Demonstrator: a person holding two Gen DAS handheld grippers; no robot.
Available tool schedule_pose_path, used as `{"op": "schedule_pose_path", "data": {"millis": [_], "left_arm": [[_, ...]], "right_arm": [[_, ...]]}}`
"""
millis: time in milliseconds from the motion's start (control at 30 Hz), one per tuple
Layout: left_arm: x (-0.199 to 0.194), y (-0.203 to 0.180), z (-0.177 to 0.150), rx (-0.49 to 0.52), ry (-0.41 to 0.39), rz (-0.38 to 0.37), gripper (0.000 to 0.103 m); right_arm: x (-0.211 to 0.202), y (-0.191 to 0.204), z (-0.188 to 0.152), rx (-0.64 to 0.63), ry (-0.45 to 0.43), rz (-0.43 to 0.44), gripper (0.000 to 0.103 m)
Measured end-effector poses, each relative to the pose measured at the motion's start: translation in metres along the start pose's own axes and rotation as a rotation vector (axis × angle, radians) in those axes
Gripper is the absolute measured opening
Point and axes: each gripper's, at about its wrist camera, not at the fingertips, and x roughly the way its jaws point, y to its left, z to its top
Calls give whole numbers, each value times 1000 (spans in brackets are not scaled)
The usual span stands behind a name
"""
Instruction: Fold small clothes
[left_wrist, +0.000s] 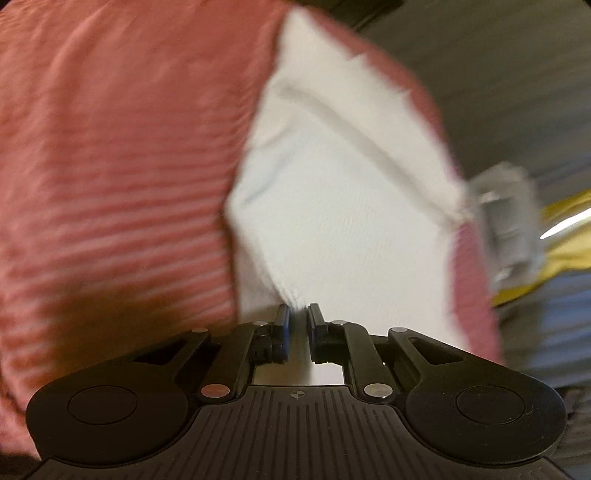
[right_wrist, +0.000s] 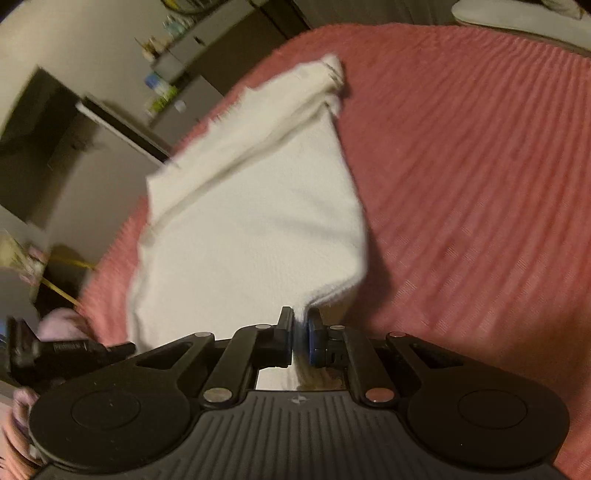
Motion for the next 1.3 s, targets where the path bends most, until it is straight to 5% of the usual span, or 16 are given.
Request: {"op": "schedule_pose_path", "data": {"millis": [100,233,300,433,533,633,867,1133,1200,1300], "left_arm": [[-22,-8,31,-20,-123,-95,9],[-29,-17,61,0,-232,-52,8],[-23,-23,61,60,-185,-18,11],[-6,-33,30,275,-94,66,62],[14,-20,12,250,9,64,62],[36,-9,2,183,96,23,69],[59,-9,-10,119,168,-12,74],[81,-20,-11,122,172,62,73],[85,-28,-13,170,164,94,64],[86,-34,-15,248,157,158,36]], "right_arm": [[5,8,22,38,-57,53,7],[24,22,52,57,-147,74,7],[33,28,61,54,-159,42,7],[46,37,60,-54,-156,-40,8],[51,28,55,-75,-143,-117,10],[47,16,49,-30,-147,-100,23],[48,15,31,-21,-78,-58,32],[47,23,26,-82,-84,-68,42],[48,24,24,-94,-78,-68,44],[48,24,23,-107,-75,-68,44]]}}
